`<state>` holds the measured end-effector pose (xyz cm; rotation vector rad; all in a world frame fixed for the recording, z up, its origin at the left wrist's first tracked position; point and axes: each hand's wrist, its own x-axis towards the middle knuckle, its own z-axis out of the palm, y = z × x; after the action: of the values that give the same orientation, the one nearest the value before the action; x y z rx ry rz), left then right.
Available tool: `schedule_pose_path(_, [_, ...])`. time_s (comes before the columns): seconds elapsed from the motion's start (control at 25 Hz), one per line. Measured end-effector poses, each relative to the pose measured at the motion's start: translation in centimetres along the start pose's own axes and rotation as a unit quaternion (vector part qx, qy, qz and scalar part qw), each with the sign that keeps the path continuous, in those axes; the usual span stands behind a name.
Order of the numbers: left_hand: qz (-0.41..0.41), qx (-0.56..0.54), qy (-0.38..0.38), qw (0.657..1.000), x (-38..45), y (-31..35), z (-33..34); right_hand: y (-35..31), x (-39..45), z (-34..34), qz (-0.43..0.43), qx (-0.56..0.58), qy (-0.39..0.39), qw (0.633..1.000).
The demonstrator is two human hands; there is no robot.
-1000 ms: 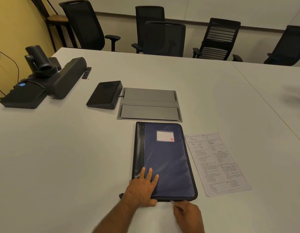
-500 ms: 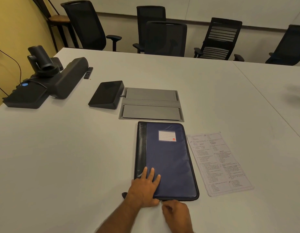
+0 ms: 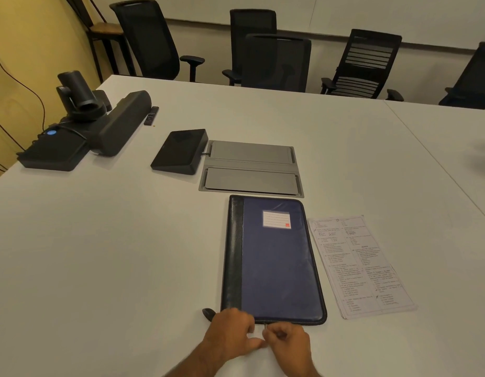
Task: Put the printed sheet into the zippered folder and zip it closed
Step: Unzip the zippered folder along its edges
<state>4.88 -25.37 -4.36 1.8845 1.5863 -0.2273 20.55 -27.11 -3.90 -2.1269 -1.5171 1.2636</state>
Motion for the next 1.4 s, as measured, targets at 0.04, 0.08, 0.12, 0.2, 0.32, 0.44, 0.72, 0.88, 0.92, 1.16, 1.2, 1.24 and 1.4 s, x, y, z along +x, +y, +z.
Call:
schedule_pose_path(0.04, [-0.004, -0.023, 0.004, 1.0, 0.1, 0.2, 0.3, 0.0, 0.0, 0.1, 0.001, 0.012, -0.001, 1.0])
schedule_pose_path(0.08, [-0.006, -0.048, 0.009, 0.999, 0.2, 0.4, 0.5, 0.0, 0.0, 0.2, -0.001, 0.015, -0.001, 1.0])
schedule_pose_path(0.12, [-0.004, -0.074, 0.012, 0.997, 0.2, 0.6, 0.7, 0.0, 0.0, 0.2, -0.005, 0.017, -0.002, 1.0])
schedule_pose_path(0.2, [0.003, -0.107, 0.025, 0.994, 0.0, 1.0, 1.0, -0.1, -0.2, 0.2, -0.028, 0.003, -0.01, 1.0])
schedule_pose_path(0.32, [0.003, -0.111, 0.054, 0.992, -0.1, 1.3, 1.3, 0.2, -0.2, 0.2, -0.077, -0.023, -0.014, 0.997])
schedule_pose_path(0.44, [0.011, -0.093, 0.06, 0.994, 0.1, 1.4, 1.4, 0.5, -0.1, -0.2, -0.112, -0.066, -0.024, 0.991])
schedule_pose_path(0.72, [0.026, 0.024, 0.121, 0.992, -0.1, 1.2, 1.9, 1.7, 1.5, -2.9, -0.3, -0.322, 0.102, 0.892])
schedule_pose_path(0.88, [0.04, 0.051, 0.12, 0.991, 0.0, 1.2, 2.0, 1.0, 2.2, -4.0, -0.402, -0.408, 0.099, 0.814])
schedule_pose_path(0.92, [0.043, 0.055, 0.117, 0.991, 0.1, 1.1, 2.1, 1.2, 2.4, -4.1, -0.419, -0.422, 0.093, 0.799])
schedule_pose_path(1.16, [0.051, 0.071, 0.142, 0.986, -0.4, 0.0, 2.4, 1.5, 2.9, -4.4, -0.451, -0.425, 0.071, 0.782])
schedule_pose_path(1.2, [0.047, 0.073, 0.146, 0.985, -0.6, -0.4, 2.3, 1.4, 2.8, -4.4, -0.456, -0.422, 0.076, 0.78])
schedule_pose_path(1.24, [0.046, 0.08, 0.153, 0.984, -0.8, -0.8, 2.3, 1.4, 2.8, -4.5, -0.458, -0.421, 0.08, 0.779])
schedule_pose_path(1.4, [0.07, 0.106, 0.171, 0.977, -1.9, -2.8, 1.9, 1.7, 2.8, -4.6, -0.478, -0.393, 0.103, 0.779])
